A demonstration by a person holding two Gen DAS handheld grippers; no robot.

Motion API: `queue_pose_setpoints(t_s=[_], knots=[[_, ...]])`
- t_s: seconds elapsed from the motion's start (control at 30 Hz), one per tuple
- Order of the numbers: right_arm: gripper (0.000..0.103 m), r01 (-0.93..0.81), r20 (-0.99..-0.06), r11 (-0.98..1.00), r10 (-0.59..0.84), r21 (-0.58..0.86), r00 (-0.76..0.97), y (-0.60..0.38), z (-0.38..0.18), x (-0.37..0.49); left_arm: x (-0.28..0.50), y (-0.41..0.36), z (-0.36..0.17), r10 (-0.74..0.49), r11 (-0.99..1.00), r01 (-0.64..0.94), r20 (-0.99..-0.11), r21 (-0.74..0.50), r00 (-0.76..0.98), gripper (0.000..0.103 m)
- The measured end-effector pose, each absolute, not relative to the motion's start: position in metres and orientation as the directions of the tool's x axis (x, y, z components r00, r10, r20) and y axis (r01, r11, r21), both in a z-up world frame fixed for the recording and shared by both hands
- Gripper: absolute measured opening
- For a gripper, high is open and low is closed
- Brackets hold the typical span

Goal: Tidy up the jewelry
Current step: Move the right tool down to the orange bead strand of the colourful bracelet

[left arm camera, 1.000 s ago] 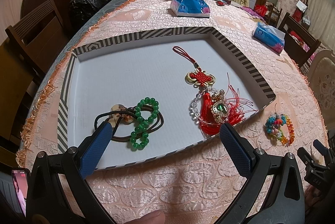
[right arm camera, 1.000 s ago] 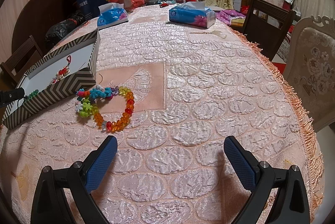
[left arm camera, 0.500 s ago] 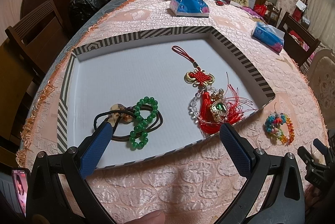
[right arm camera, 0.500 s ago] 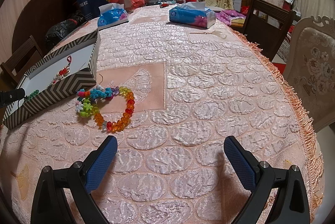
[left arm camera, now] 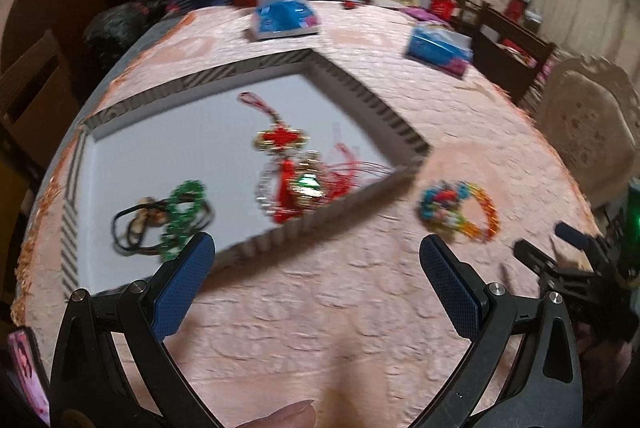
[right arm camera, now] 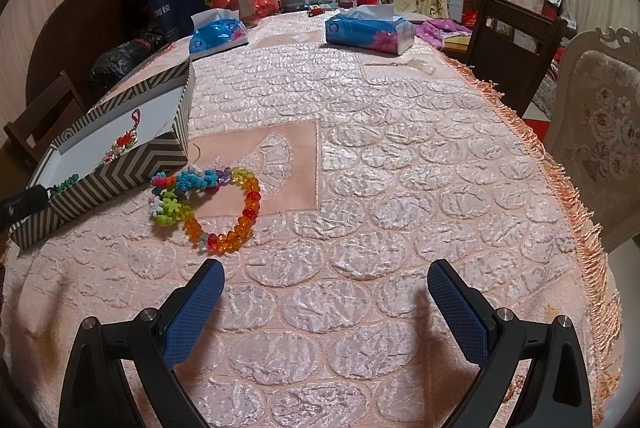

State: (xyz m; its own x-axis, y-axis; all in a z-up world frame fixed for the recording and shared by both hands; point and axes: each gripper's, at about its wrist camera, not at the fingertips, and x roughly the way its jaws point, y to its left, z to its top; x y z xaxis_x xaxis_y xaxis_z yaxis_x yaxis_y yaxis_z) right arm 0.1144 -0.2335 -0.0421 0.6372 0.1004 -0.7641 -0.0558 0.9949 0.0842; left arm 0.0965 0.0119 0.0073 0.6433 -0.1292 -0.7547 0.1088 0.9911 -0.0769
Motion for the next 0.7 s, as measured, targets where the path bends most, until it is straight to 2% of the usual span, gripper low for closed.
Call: queue_pose_setpoints(t_s=[0.27, 0.4, 0.53, 0.63, 0.67, 0.7], knots=[[0.101, -0.062, -0.765, 0.993, 0.117, 0.101, 0.634, -0.236, -0.043, 0.115, 0.099, -0.014, -0.018, -0.140, 0.981, 0.190, -0.796, -0.032, 0.589, 0.103], [0.099, -0.125, -0.742, 0.982, 0.191, 0.144, 0.643, -0.230, -0.031, 0.124, 0.102, -0.018, -0.030, -0.125, 0.981, 0.195, -0.818, -0.017, 0.562, 0.103], [0.079, -0.263, -0.712, 0.947, 0.311, 0.181, 0.629, -0.212, -0.016, 0.145, 0.105, -0.019, -0.040, -0.121, 0.982, 0.186, -0.835, -0.022, 0.537, 0.103], [0.067, -0.327, -0.754, 0.933, 0.322, 0.150, 0.573, -0.196, -0.025, 0.159, 0.107, -0.019, -0.046, -0.115, 0.983, 0.181, -0.847, -0.023, 0.519, 0.103], [0.054, -0.331, -0.769, 0.933, 0.316, 0.145, 0.555, -0.193, -0.030, 0.162, 0.107, -0.019, -0.048, -0.113, 0.983, 0.180, -0.850, -0.022, 0.515, 0.103], [0.049, -0.331, -0.781, 0.933, 0.312, 0.143, 0.541, -0.192, -0.035, 0.166, 0.107, -0.020, -0.048, -0.109, 0.984, 0.179, -0.850, -0.018, 0.515, 0.103]])
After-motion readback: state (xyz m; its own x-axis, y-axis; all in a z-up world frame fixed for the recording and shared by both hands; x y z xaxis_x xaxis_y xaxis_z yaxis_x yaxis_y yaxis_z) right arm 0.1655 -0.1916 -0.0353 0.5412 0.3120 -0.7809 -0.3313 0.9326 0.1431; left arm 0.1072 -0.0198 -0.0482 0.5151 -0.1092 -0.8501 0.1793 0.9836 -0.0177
